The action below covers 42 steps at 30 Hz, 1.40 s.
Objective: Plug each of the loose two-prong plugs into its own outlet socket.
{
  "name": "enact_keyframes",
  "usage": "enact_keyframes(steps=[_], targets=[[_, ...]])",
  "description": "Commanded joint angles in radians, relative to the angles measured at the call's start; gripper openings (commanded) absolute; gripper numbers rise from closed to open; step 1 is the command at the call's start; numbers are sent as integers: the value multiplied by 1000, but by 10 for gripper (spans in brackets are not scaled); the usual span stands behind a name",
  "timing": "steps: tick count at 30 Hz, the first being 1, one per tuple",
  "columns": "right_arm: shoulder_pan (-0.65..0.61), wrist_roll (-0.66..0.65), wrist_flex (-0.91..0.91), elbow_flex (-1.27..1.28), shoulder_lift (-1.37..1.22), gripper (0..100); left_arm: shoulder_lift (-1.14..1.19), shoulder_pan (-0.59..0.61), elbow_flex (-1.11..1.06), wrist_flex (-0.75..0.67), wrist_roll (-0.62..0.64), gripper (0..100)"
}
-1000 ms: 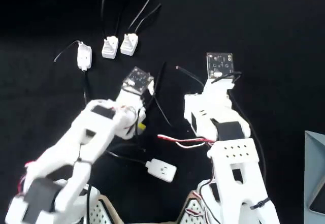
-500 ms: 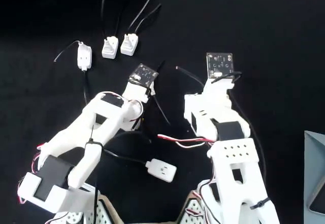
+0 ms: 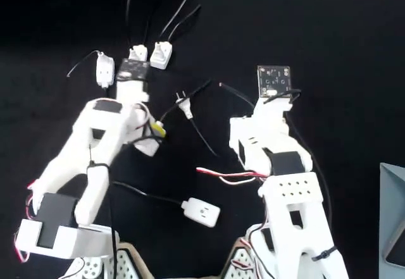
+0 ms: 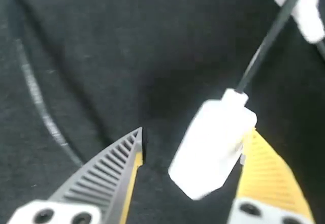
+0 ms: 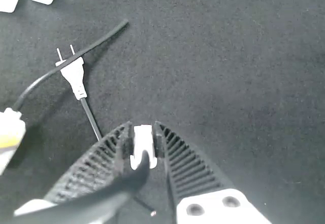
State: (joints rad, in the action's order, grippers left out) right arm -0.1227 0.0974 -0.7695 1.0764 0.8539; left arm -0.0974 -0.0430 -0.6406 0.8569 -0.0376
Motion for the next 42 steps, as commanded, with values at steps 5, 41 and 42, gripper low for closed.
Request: enact_keyframes(steps=[5,41,42], targets=[[14,-12,11,-59,24,11,-9,48,68,8,6,307],[15,-12,9,-59,24,11,-40,-225,2,104,-141,136],[15,-12,9,-59,24,11,-58,-211,15,129,-138,156]])
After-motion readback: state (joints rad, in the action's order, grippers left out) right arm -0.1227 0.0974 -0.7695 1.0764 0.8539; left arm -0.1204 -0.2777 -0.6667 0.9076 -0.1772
